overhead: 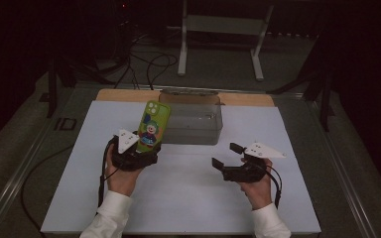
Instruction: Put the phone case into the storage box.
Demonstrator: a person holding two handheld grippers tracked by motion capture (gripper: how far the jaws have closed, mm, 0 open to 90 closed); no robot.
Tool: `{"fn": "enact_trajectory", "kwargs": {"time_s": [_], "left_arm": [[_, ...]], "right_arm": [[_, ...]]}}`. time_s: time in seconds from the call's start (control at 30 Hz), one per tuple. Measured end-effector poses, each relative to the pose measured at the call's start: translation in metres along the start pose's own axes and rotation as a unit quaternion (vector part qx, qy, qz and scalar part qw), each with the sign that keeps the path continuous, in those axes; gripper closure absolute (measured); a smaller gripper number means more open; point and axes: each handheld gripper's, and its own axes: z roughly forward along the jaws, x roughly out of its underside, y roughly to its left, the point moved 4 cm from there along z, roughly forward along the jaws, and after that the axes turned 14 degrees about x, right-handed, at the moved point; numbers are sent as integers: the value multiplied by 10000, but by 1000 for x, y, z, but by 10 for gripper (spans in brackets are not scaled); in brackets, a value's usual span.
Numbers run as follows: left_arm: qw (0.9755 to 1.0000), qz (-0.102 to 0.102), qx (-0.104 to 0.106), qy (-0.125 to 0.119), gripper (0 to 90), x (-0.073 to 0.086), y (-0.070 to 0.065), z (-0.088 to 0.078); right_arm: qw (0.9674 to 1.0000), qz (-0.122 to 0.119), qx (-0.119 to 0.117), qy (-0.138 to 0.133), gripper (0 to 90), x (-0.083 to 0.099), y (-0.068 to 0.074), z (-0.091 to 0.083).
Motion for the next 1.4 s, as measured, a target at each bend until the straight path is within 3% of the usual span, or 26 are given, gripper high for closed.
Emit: {"fn": "enact_trajectory", "kwargs": {"time_s": [0.27, 0.63, 1.1, 1.3, 1.4], "left_arm": [[9999, 51, -33, -89, 162, -2, -8, 6], [9998, 146, 11, -129, 162, -4, -18, 12], [9992, 167, 198, -300, 162, -5, -36, 14], [9988, 160, 277, -374, 161, -3, -47, 15], [9986, 152, 319, -398, 161, -2, -51, 16]], "right_arm": [[9996, 42, -259, -49, 93, -9, 10, 11], [9985, 207, -487, 101, 93, -24, 23, 24], [9961, 433, -768, 65, 101, -39, 45, 44], [9948, 535, -862, 31, 141, -42, 51, 46], [9913, 778, -1058, 40, 261, -46, 59, 50]]}}
